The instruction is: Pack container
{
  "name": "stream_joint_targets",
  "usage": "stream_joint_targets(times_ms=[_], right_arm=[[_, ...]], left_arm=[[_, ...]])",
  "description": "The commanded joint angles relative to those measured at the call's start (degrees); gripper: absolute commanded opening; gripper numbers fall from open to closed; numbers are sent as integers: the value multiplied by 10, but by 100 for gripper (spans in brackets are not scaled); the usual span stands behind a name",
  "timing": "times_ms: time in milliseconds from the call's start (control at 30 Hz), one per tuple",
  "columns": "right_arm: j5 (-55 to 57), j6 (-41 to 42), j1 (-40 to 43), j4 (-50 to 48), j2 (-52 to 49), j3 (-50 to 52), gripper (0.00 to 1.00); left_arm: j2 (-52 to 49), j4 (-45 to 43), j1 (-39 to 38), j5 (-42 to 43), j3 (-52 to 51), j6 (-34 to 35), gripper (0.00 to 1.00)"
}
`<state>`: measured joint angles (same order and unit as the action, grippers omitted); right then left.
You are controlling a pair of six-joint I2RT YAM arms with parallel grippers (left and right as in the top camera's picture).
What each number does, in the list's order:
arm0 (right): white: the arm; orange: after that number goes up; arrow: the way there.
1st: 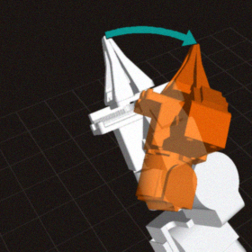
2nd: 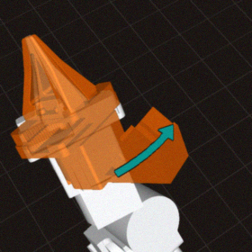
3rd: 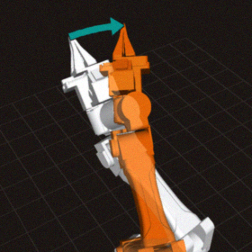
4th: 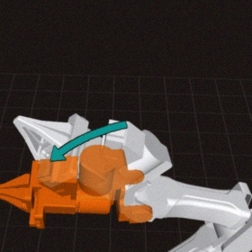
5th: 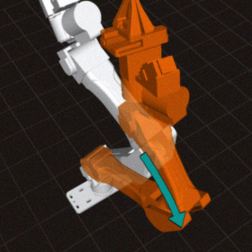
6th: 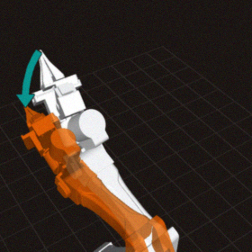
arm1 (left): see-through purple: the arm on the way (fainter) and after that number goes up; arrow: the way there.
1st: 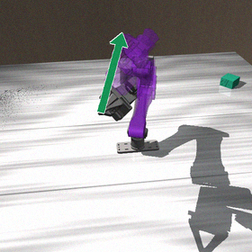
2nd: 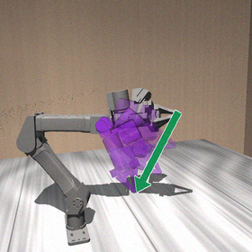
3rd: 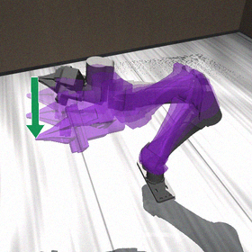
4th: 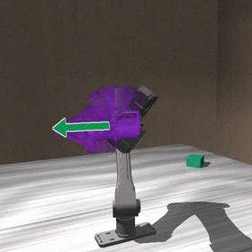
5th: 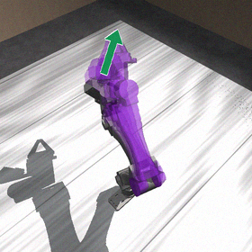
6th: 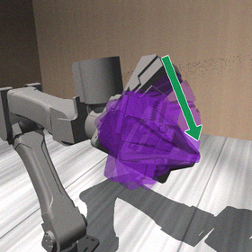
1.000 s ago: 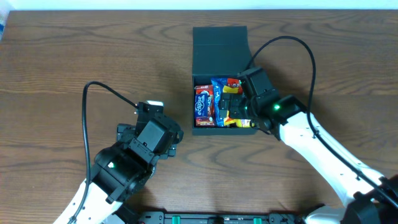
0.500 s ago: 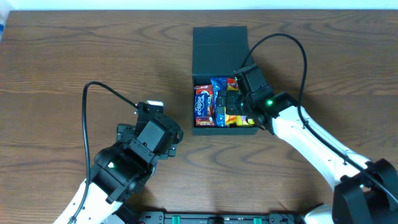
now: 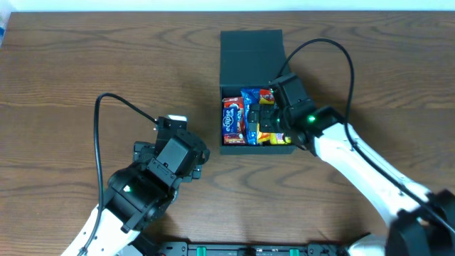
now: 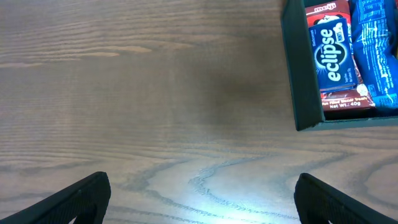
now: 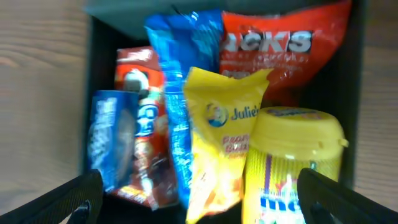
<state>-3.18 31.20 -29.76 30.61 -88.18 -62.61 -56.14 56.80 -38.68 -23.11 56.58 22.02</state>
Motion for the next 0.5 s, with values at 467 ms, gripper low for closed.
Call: stream_joint_targets(times_ms=[467], right_arm=[[152, -51, -45, 224, 274, -2, 99]], left_arm=[[0, 2, 2, -8, -2, -6, 95]])
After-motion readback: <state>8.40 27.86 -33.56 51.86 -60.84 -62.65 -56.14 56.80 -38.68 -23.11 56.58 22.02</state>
